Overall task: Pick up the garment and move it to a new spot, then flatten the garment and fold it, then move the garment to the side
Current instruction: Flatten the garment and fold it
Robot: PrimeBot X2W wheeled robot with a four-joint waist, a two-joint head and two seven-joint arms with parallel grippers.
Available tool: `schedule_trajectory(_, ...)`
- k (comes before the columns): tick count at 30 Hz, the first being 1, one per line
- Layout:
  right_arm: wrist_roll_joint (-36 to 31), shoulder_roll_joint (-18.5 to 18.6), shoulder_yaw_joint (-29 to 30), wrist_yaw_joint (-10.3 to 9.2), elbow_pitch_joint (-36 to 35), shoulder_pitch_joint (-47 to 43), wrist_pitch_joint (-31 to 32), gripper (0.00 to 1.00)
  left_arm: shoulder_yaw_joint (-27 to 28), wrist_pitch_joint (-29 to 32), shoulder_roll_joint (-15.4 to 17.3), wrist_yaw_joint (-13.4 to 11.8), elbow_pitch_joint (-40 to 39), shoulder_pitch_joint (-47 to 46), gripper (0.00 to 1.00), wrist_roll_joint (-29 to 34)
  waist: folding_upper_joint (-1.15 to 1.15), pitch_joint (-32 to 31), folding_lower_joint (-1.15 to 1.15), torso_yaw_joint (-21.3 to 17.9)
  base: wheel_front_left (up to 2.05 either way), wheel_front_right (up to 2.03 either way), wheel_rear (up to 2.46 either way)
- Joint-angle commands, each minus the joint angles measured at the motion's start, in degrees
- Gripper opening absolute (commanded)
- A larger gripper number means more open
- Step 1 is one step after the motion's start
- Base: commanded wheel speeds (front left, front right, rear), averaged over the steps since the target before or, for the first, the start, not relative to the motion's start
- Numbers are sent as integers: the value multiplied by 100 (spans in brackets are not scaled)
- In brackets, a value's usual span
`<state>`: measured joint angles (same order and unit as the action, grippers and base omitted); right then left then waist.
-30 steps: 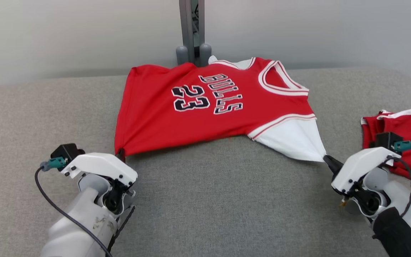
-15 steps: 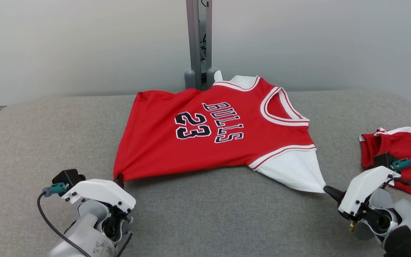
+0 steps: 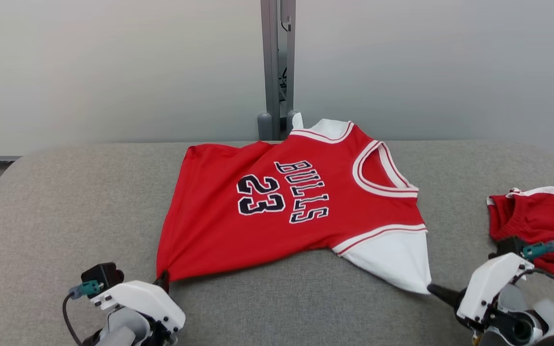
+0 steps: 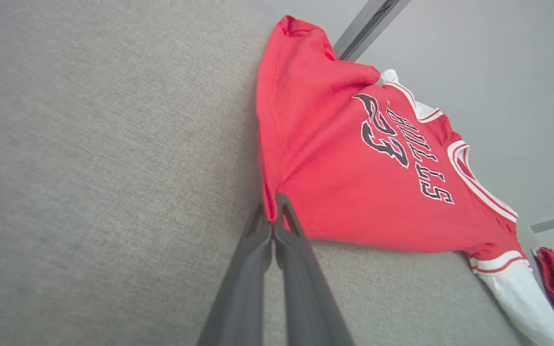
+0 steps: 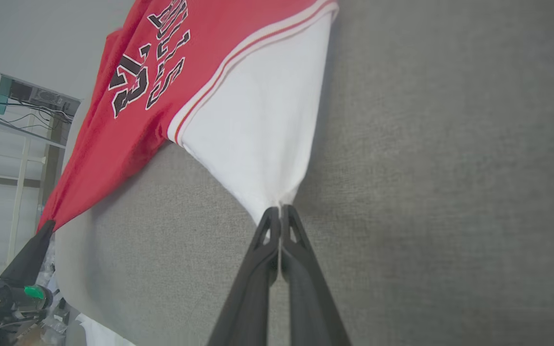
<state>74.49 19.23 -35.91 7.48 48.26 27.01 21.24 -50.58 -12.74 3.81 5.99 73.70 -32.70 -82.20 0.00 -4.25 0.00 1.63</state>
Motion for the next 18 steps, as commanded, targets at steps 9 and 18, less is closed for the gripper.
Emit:
schedule_trajectory(9,798,469,104,4,-755,-723,1109,0,-64,-216,267,-102,23,209,0,287,0,-138,0,24,0,0,0)
schedule_trajectory(18,1579,805,362,4,-1655,-1532,1877,0,-89,-239,408,-216,14,352,0,681,0,-214,0,54,0,0,0)
